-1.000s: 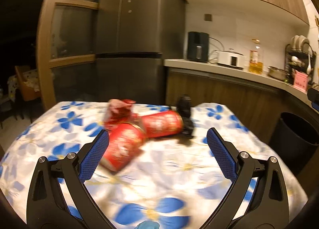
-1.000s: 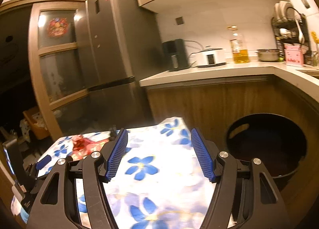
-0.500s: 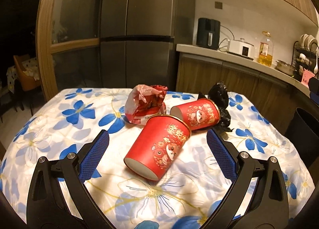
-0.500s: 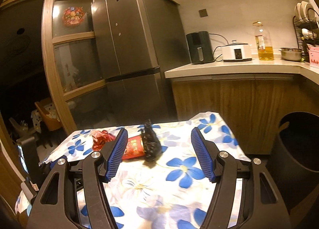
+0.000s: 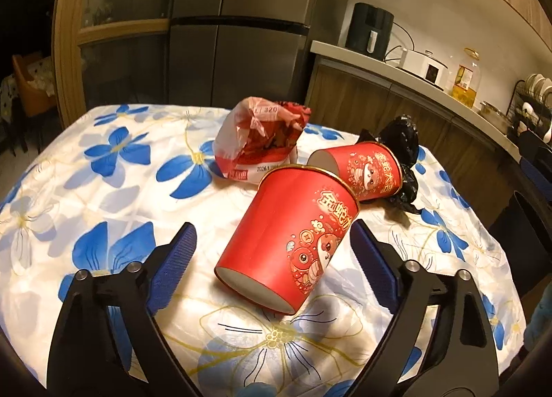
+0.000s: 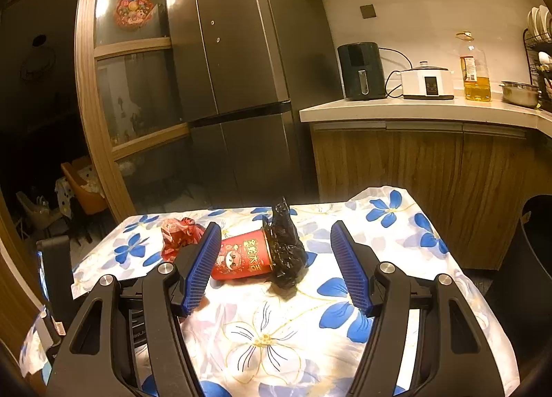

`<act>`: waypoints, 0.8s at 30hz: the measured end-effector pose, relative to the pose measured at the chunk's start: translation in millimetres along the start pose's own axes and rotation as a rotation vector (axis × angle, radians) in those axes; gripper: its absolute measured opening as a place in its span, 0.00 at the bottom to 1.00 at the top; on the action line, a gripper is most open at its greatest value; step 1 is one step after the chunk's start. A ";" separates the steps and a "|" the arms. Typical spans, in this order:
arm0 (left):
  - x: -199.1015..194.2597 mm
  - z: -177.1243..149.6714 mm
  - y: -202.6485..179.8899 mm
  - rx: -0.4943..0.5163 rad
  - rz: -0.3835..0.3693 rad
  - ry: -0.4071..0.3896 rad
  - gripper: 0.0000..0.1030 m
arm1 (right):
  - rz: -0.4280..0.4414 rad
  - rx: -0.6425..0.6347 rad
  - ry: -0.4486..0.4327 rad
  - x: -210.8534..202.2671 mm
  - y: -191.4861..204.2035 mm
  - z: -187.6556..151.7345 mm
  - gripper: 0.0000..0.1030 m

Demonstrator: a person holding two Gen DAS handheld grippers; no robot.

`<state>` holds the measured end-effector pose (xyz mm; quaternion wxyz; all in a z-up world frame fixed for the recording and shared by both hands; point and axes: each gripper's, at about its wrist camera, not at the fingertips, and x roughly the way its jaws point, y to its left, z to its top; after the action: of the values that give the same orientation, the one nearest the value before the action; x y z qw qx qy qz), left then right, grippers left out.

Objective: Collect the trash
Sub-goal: 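Close the left tool on a red paper cup while the right tool reaches the black bag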

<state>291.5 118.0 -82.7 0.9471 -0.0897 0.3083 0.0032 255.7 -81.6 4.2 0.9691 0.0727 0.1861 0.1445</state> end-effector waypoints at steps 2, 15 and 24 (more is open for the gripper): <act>2.0 -0.8 0.2 0.000 -0.008 0.011 0.77 | -0.001 -0.005 0.004 2.5 2.5 -1.7 0.63; -1.4 -4.0 -2.0 0.014 -0.063 -0.009 0.57 | -0.012 -0.019 0.027 16.9 3.4 -5.9 0.63; -17.3 -5.8 2.8 -0.021 -0.094 -0.071 0.57 | -0.037 -0.034 0.044 34.0 -0.2 -9.3 0.63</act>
<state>274.0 120.6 -77.6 0.9555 -0.1137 0.2699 -0.0352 282.5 -70.6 -15.9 0.9683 0.0497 0.2064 0.1314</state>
